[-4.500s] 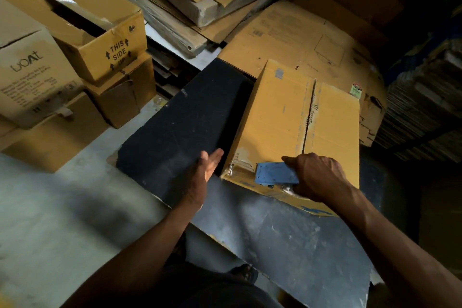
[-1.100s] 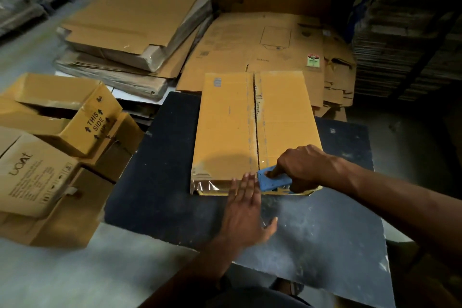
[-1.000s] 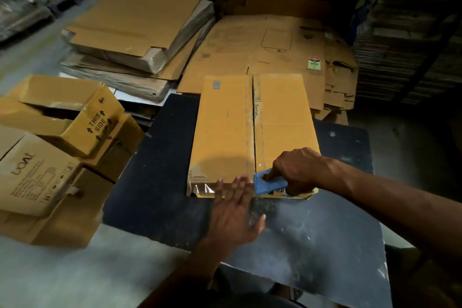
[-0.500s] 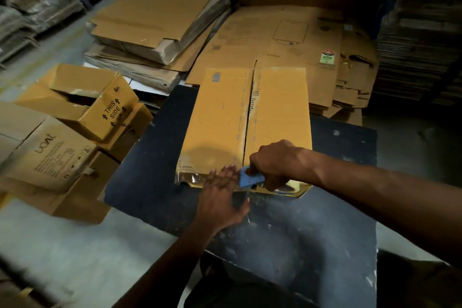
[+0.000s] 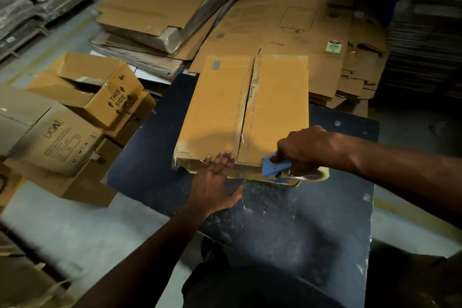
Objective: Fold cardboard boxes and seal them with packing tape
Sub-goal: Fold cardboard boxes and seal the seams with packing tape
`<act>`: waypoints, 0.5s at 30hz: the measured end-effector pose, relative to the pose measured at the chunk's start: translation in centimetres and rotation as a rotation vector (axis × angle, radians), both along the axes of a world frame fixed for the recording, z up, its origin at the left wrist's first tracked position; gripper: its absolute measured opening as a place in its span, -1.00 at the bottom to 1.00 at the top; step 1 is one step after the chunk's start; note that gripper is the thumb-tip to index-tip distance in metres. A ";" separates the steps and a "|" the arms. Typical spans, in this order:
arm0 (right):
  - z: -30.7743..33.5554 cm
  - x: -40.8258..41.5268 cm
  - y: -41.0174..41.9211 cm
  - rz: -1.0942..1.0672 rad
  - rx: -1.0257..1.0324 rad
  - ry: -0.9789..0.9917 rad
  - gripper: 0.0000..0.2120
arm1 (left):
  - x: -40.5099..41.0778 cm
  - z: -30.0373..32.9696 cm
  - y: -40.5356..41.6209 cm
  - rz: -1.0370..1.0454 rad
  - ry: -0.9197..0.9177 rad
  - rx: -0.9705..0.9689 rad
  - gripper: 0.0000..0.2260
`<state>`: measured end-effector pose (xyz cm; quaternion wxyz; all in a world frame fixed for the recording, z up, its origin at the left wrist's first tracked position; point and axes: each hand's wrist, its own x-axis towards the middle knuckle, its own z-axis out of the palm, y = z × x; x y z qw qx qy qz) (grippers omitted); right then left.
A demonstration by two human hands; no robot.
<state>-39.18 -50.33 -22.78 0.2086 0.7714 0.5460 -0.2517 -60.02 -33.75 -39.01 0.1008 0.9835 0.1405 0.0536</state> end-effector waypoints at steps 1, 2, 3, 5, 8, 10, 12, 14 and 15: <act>0.0 0.2 -0.8 -0.016 -0.010 -0.011 -0.53 | 0.0 -0.2 0.1 -0.007 -0.026 -0.002 -0.22; 0.0 0.5 -1.6 -0.033 -0.023 -0.017 -0.51 | 0.0 -0.3 0.2 -0.015 -0.043 -0.004 -0.22; 0.0 0.7 -2.4 -0.054 -0.040 -0.016 -0.49 | 0.0 -0.4 0.3 -0.021 -0.050 -0.003 -0.21; 0.2 1.1 -3.8 -0.098 -0.072 -0.013 -0.47 | -0.1 -0.6 0.4 -0.038 -0.041 0.007 -0.21; 0.5 1.4 -5.2 -0.137 -0.080 -0.007 -0.45 | -0.1 -0.7 0.6 -0.049 -0.020 0.022 -0.19; 0.3 1.2 -5.4 -0.153 -0.066 -0.009 -0.44 | 0.0 -0.6 0.5 -0.040 0.010 0.044 -0.17; 0.1 1.1 -5.5 -0.143 -0.047 -0.023 -0.44 | 0.2 -0.3 -0.2 -0.024 0.043 0.102 -0.13; 0.3 1.2 -5.7 -0.152 -0.049 -0.008 -0.44 | 0.5 0.2 -1.7 -0.001 0.075 0.133 -0.08; 0.4 1.4 -5.8 -0.157 -0.056 0.007 -0.44 | 0.9 0.3 -2.8 0.010 0.084 0.123 -0.05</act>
